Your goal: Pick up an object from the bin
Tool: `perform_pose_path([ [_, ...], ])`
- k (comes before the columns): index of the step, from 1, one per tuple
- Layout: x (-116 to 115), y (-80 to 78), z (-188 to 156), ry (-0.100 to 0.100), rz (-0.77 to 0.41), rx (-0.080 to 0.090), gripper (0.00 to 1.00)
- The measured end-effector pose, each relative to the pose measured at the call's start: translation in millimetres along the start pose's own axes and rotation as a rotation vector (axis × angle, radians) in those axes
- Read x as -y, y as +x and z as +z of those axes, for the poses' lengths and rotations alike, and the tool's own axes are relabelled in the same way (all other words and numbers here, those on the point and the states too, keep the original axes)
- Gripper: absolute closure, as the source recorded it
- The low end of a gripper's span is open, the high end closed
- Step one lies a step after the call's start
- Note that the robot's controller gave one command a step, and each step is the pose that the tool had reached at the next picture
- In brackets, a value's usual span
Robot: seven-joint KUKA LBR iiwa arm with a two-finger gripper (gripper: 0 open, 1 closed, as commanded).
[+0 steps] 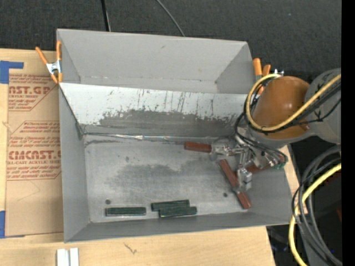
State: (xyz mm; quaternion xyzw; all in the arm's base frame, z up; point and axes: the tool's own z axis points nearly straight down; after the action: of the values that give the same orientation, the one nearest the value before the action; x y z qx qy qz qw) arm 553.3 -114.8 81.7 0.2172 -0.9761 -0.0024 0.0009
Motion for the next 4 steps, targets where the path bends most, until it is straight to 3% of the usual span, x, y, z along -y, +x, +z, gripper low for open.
perform_pose_path([
  [1,26.6,-0.4,-11.0,0.007,-0.034,0.003,0.0],
  [2,12.7,43.1,1.4,0.004,-0.199,0.004,0.0],
  [3,-9.7,48.4,3.0,0.002,-0.219,0.0,0.0],
  [4,-8.7,39.4,-13.9,0.002,0.042,0.002,0.0],
])
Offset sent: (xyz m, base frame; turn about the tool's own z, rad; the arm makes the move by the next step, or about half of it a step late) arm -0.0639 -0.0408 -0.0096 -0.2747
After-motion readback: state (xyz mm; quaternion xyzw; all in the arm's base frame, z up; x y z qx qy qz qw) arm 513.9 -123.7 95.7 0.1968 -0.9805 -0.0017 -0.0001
